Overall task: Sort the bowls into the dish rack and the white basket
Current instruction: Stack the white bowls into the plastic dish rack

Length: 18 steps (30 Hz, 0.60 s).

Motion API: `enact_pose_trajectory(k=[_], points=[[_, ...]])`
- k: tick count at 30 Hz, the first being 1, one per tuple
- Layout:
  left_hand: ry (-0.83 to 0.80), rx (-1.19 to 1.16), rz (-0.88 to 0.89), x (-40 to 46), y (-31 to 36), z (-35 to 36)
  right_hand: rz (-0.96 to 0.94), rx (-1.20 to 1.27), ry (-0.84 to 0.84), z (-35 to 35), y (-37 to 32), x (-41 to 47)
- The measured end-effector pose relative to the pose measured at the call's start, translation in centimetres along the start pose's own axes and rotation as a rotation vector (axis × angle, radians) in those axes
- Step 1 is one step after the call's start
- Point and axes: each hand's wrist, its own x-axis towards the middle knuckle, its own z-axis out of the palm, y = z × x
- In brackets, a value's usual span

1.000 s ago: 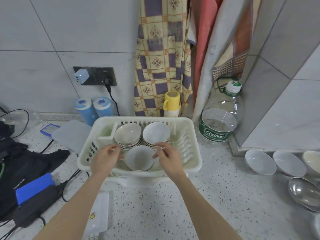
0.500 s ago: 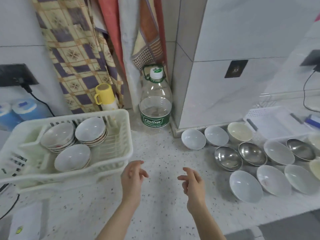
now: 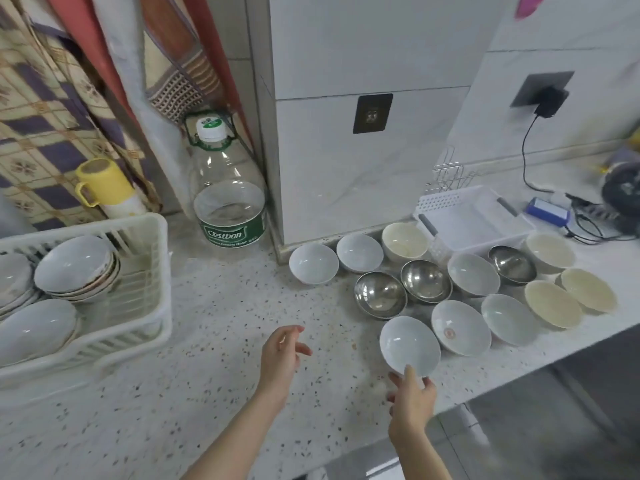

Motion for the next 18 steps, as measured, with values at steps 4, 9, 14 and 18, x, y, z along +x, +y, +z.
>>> enact_pose_trajectory(k=[4, 9, 14, 18], points=[[-0.011, 0.056, -0.065, 1.8, -0.3, 1.0, 0.012, 0.012, 0.008, -0.1, -0.7, 0.6], [-0.014, 0.239, -0.165, 6.1, 1.3, 1.4, -0.008, 0.003, -0.037, -0.5, -0.6, 0.0], [-0.025, 0.206, -0.275, 9.6, 4.4, 3.1, -0.062, -0.015, -0.146, -0.1, -1.0, -0.1], [0.012, 0.184, -0.308, 12.0, 5.4, 4.4, -0.078, -0.029, -0.203, 0.7, -1.5, -0.2]])
